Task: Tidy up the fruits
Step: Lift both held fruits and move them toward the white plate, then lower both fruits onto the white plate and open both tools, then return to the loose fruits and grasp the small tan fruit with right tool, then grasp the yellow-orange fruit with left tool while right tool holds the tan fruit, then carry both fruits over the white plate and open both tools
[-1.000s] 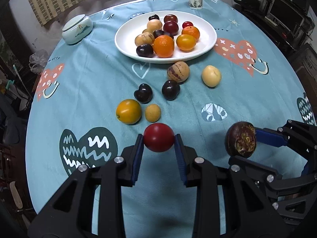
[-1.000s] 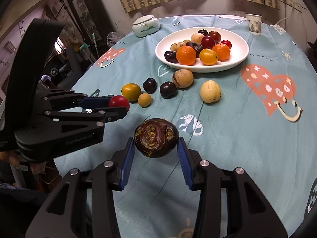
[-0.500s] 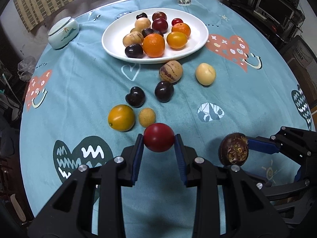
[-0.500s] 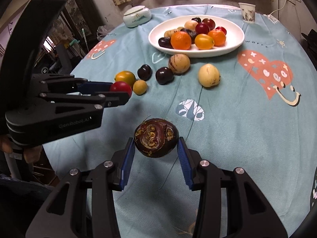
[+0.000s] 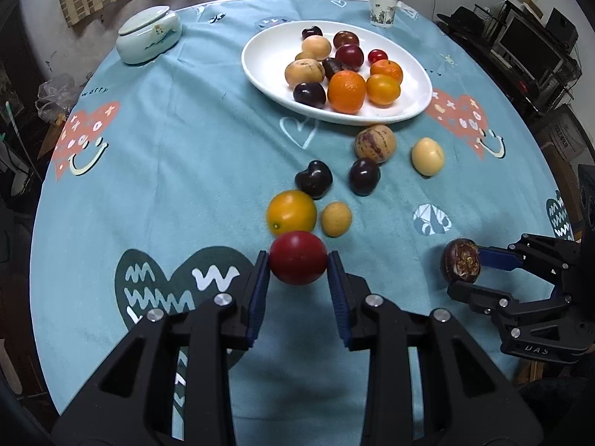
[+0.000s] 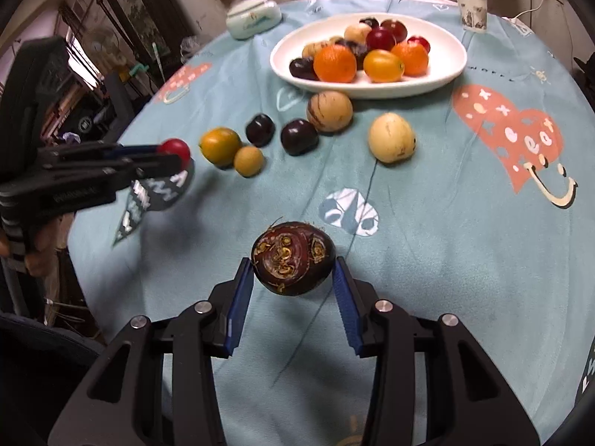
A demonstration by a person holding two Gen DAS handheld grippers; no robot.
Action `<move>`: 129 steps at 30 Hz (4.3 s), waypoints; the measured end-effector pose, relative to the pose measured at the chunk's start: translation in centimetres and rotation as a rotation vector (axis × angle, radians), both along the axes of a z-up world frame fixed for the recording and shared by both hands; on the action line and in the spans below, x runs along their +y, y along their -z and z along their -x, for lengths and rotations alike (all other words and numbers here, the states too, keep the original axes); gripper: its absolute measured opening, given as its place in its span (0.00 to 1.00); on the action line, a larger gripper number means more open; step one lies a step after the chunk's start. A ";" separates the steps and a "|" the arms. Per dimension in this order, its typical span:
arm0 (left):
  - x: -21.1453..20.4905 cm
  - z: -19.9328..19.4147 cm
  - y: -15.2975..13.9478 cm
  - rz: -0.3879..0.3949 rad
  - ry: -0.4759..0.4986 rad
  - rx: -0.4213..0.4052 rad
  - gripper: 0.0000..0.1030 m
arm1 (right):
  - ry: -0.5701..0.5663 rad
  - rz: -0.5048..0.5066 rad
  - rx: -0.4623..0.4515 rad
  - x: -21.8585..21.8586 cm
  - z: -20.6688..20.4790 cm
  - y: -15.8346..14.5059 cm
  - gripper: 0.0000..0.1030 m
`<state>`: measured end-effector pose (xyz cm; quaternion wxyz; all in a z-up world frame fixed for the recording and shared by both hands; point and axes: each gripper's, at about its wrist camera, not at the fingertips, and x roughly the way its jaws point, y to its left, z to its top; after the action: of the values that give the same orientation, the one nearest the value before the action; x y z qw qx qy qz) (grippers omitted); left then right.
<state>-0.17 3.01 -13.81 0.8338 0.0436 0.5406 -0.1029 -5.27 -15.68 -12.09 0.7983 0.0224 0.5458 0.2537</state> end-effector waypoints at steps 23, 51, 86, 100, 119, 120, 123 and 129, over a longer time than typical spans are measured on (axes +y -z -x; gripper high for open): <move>-6.3 -21.7 -1.6 -0.057 0.022 -0.140 0.32 | 0.139 0.049 -0.212 -1.5 -23.0 -2.8 0.43; 2.9 -8.5 -3.2 -0.001 -0.050 -0.140 0.71 | 0.051 0.047 -0.182 -1.0 -9.5 -3.9 0.73; 0.2 -4.3 3.6 0.022 0.018 0.017 0.48 | -0.010 0.028 -0.037 3.6 -3.3 0.2 0.27; 1.6 -3.6 2.6 0.081 0.015 -0.004 0.37 | -0.068 0.110 -0.004 5.8 -3.9 1.9 0.27; 1.6 -5.0 5.2 0.069 -0.009 0.041 0.39 | -0.055 0.083 -0.020 4.5 -3.0 1.3 0.26; 1.5 -5.0 5.1 0.073 -0.012 0.039 0.37 | -0.049 0.081 -0.023 4.3 -2.9 1.3 0.26; 1.6 -5.0 4.9 0.067 -0.021 0.036 0.37 | -0.034 0.071 -0.027 4.0 -3.0 1.1 0.26; 0.9 -3.7 1.7 0.023 -0.004 -0.038 0.37 | -0.016 0.043 -0.038 3.4 -2.5 0.3 0.26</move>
<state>3.56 3.96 -15.56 0.8446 0.0350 0.5235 -0.1067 -2.76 -12.32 -12.39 0.8069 -0.0038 0.5359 0.2485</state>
